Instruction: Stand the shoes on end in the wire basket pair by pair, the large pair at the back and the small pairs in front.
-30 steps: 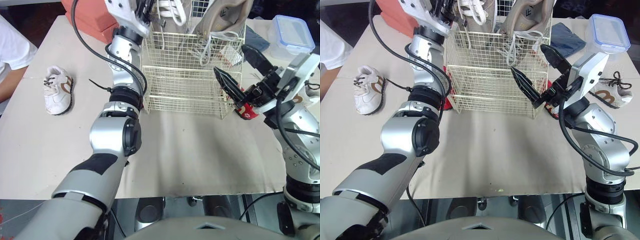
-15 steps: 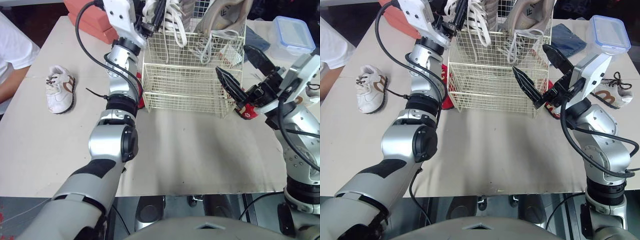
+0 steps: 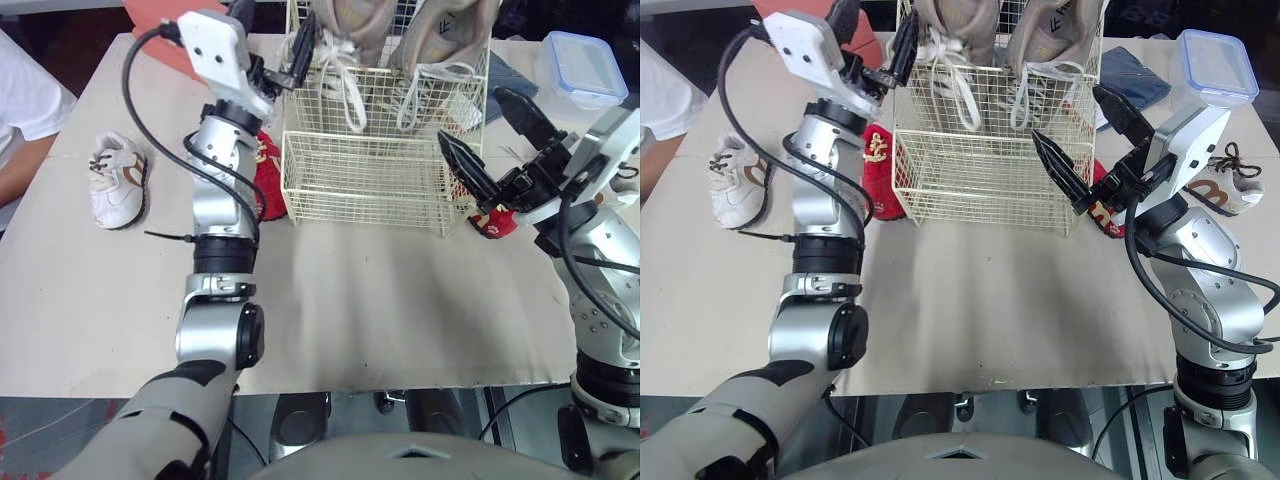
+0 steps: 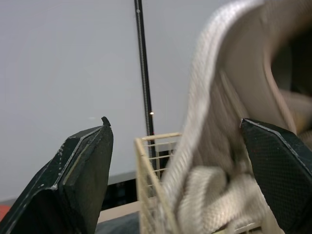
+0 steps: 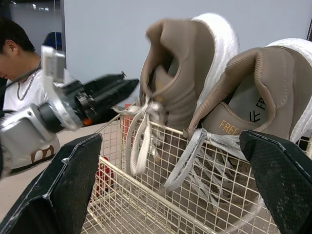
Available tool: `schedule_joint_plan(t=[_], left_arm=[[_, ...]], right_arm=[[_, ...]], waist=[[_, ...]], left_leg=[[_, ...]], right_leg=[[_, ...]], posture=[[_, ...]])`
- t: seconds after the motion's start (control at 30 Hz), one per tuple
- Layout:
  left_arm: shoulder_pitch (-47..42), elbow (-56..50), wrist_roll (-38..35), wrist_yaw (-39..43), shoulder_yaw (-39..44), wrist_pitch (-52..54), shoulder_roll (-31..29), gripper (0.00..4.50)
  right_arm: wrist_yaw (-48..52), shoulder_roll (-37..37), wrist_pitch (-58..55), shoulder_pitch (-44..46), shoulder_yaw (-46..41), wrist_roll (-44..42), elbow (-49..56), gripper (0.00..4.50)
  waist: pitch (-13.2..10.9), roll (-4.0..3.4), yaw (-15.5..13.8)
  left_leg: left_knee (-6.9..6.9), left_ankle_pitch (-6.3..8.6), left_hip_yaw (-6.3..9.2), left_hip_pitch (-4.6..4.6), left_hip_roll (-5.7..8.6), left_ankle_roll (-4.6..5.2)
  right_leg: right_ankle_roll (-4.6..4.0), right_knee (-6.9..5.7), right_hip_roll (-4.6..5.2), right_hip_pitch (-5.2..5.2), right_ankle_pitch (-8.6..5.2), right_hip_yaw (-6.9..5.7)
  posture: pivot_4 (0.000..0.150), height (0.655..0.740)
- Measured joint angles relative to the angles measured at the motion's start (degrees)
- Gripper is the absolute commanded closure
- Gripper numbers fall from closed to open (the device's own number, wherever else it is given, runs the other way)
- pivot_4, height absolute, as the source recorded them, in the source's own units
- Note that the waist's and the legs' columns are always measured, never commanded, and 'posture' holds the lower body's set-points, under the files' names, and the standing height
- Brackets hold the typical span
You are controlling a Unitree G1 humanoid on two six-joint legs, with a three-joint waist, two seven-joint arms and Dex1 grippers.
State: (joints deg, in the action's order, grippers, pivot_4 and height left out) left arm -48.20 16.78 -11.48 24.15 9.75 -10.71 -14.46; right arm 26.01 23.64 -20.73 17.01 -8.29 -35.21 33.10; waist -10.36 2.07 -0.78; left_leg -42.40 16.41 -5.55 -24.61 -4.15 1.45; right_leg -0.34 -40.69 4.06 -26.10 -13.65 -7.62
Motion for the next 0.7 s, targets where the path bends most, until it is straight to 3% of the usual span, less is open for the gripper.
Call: schedule_joint_plan(t=[0.13,0.43,0.7], left_arm=[[1.5,-9.1,-1.6,2.4,-1.6,5.3,-1.7,0.01],[1.0,-11.8,-5.1,6.3,-3.6,14.3,-3.6,0.01],[1.1,-20.8,-14.7,18.3,-3.2,28.1,-15.5,0.01]], right_arm=[[0.0,0.0,0.2,0.0,0.1,0.1,0.0,0.00],[0.6,0.2,0.6,-0.1,0.0,0.2,-0.5,0.00],[3.0,6.3,0.9,-7.4,-7.9,0.5,-4.3,0.00]], waist=[[0.0,-0.01,-0.1],[0.0,-0.07,0.0],[0.0,-0.09,-0.1]], left_leg=[[-0.02,0.00,0.00,0.00,0.00,0.00],[-0.01,0.00,0.01,0.02,0.01,0.00],[0.00,0.00,0.10,0.09,-0.03,0.00]], right_leg=[[0.00,0.01,0.03,0.03,0.00,-0.02],[0.00,0.00,0.00,0.03,0.00,-0.01],[0.01,0.02,0.02,0.08,-0.01,0.07]], posture=[[0.150,0.6860],[0.150,0.6860],[0.150,0.6860]])
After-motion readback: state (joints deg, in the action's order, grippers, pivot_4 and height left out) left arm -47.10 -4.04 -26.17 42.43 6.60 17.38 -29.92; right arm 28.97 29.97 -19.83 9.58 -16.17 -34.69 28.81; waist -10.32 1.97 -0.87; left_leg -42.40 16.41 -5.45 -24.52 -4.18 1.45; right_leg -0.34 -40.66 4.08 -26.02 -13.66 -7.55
